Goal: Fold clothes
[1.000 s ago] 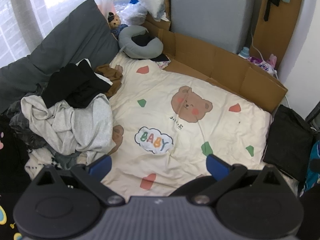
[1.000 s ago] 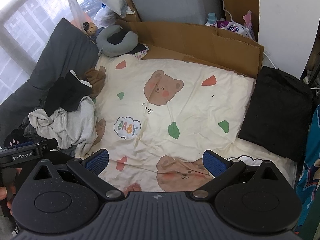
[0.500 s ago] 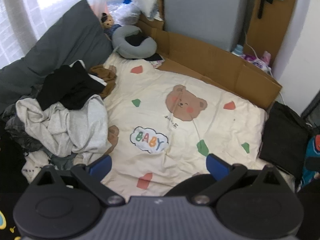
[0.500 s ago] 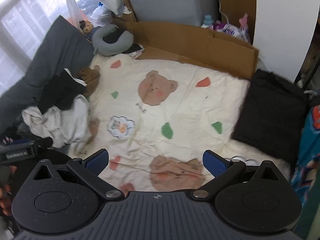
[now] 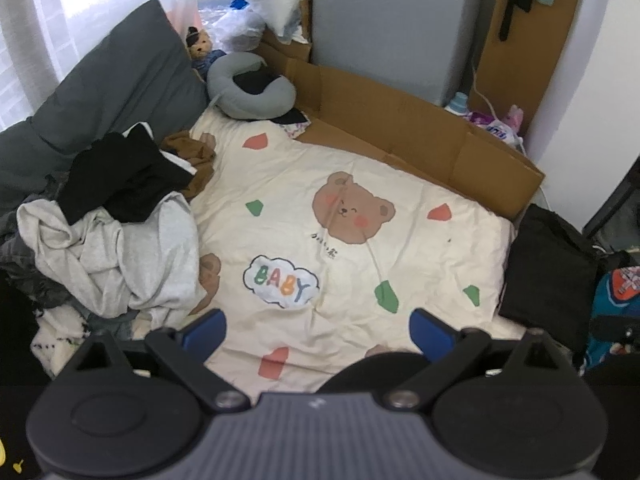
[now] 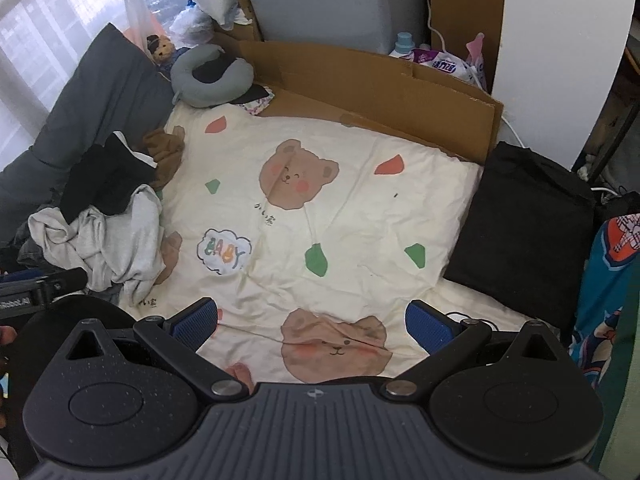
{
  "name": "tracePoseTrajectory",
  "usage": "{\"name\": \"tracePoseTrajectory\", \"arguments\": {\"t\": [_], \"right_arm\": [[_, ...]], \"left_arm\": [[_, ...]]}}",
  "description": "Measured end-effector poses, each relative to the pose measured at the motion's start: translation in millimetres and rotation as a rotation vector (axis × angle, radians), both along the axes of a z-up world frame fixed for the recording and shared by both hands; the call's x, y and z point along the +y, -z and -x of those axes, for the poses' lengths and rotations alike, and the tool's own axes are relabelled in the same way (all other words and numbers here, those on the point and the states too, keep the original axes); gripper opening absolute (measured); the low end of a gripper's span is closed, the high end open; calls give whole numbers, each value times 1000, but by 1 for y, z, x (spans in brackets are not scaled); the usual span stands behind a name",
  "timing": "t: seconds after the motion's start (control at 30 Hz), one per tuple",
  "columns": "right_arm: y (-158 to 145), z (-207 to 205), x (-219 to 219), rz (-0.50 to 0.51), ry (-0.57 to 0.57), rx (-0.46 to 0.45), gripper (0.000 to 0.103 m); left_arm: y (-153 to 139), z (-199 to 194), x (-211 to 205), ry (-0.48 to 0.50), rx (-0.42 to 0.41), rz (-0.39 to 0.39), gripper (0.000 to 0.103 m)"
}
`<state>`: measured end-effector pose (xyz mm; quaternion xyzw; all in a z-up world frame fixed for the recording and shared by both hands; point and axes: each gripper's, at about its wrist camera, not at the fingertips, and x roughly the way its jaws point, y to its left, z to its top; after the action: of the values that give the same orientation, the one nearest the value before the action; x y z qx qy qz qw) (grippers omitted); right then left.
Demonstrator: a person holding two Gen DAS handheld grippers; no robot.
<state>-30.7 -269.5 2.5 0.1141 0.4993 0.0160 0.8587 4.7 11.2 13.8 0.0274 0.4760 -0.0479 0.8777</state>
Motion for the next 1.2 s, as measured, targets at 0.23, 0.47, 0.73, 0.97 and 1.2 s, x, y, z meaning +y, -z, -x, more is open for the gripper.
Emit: {"name": "tracePoseTrajectory", "arguments": {"t": [0.23,0.47,0.73,0.97,1.2], "right_arm": [[-9,1,-10,-5,37,-26,103],[-20,-4,-14,2,48,-53,103],[-32,-8,-16,8,60,-83,103],[-40,-15,-15,5,72,-111,103],[-45,-25,-12,-1,85,-121,103]], "left_arm": [[-12,-3,4,29,-31,-11,102],[-21,-14,13,13,-34,-5,103],[-35,-28,34,-20,-51,4,103],[-46,-40,67,-40,-76,-2,103],[-52,-51,94,-70,-88,-9,103]]}}
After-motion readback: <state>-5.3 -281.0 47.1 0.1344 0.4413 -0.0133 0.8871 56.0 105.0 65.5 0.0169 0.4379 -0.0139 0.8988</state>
